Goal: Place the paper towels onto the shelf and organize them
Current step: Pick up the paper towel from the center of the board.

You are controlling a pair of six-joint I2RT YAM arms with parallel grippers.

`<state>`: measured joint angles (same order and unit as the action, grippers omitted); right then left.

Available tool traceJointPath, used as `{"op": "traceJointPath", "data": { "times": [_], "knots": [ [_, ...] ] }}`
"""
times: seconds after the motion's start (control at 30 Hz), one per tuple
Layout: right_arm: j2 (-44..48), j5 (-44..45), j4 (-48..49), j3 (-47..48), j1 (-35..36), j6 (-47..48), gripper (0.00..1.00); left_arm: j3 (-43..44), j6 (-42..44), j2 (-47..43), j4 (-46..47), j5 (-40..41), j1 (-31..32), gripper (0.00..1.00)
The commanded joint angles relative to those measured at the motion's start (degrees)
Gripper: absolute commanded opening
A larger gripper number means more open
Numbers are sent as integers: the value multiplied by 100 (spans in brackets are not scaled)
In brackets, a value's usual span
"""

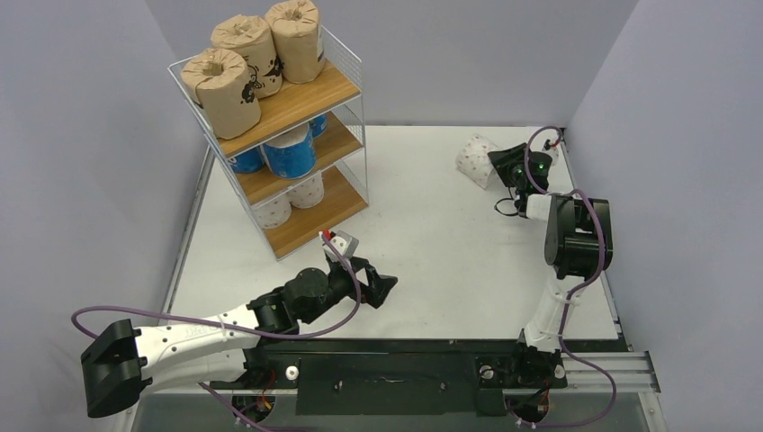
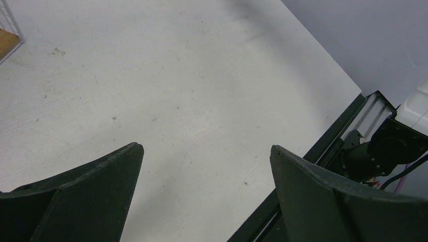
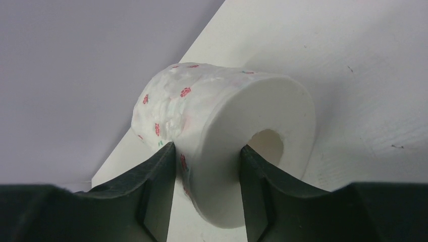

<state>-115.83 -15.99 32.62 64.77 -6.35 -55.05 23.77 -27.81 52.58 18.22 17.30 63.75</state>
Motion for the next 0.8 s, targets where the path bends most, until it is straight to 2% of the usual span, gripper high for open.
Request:
{"op": "traceJointPath", "data": {
  "times": [0.0,0.13,0.27,0.37,0.53,0.67,0.77],
  "knots": [
    [583,60,506,-282,-20,49,33,12,48,-168,314,121,98,97],
    [1156,246,551,-662,11,62,28,-96,-4,-392,293,220,169,97],
    [2250,577,289,-1176,185,279,26,-225,-119,-696,178,385,228,97],
    [2963,1059,-669,-1247,493,656,25,-264,-245,-964,-88,689,252,98],
    [4076,1971,-2360,-927,1497,1564,24,-285,-303,-1262,-451,894,261,97],
    [4688,2217,-3579,-874,2079,1839,23,-329,-331,-1499,-603,943,267,97],
    [5166,2324,-4055,-1066,2529,2060,23,-372,-404,-1697,-729,956,270,97]
  ]
}}
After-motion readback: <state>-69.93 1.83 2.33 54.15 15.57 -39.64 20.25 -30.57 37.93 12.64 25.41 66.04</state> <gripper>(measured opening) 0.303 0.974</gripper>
